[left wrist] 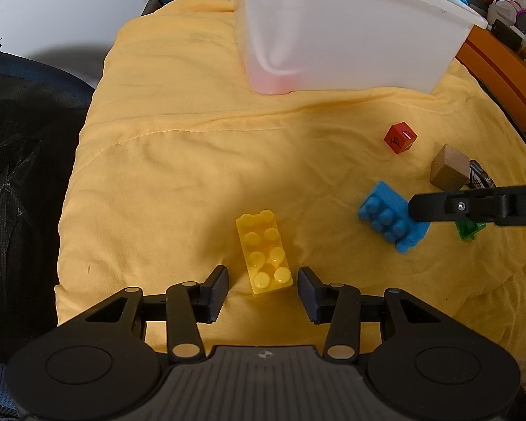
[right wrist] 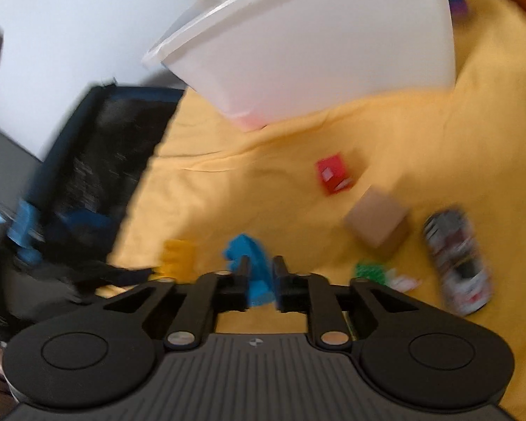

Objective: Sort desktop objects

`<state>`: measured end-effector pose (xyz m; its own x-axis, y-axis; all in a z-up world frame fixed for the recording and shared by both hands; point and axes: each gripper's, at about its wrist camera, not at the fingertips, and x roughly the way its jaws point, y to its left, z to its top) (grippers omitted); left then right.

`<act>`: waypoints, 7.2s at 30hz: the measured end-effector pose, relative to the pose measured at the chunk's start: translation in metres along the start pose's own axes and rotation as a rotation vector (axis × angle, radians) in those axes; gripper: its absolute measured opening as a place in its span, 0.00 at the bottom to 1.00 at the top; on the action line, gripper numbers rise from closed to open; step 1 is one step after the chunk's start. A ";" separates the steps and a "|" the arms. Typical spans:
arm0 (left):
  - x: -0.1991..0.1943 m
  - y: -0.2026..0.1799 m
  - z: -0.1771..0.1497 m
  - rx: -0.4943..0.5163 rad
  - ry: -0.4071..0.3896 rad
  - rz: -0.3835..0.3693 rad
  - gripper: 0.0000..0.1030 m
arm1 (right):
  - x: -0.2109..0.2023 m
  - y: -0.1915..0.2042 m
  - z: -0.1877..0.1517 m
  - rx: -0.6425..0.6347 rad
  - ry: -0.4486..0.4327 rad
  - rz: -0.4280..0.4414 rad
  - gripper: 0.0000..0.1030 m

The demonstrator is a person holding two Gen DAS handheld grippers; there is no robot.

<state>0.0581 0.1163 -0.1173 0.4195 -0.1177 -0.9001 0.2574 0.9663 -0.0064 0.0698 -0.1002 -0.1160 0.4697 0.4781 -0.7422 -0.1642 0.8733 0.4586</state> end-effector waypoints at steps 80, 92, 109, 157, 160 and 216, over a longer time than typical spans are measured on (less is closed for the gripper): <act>0.000 -0.003 0.012 -0.039 -0.005 0.002 0.26 | 0.044 0.064 -0.003 -0.776 0.107 -0.218 0.50; -0.031 -0.018 0.030 0.049 -0.097 0.001 0.26 | 0.010 0.066 0.004 -0.686 0.049 -0.254 0.27; -0.091 -0.057 0.167 0.098 -0.364 -0.042 0.26 | -0.055 0.053 0.104 -0.619 -0.249 -0.390 0.27; -0.019 -0.142 0.016 0.131 -0.017 -0.192 0.60 | -0.031 -0.036 -0.020 -0.448 0.051 -0.313 0.43; -0.016 -0.149 0.016 0.127 -0.018 -0.186 0.60 | -0.030 -0.040 -0.023 -0.462 0.032 -0.301 0.32; -0.079 -0.073 0.211 -0.090 -0.369 0.092 0.32 | -0.075 0.003 0.161 -0.361 -0.281 -0.292 0.33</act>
<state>0.1897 0.0068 0.0464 0.7263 -0.0884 -0.6816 0.1333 0.9910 0.0136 0.1736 -0.1489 0.0195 0.7465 0.2102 -0.6313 -0.2564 0.9664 0.0185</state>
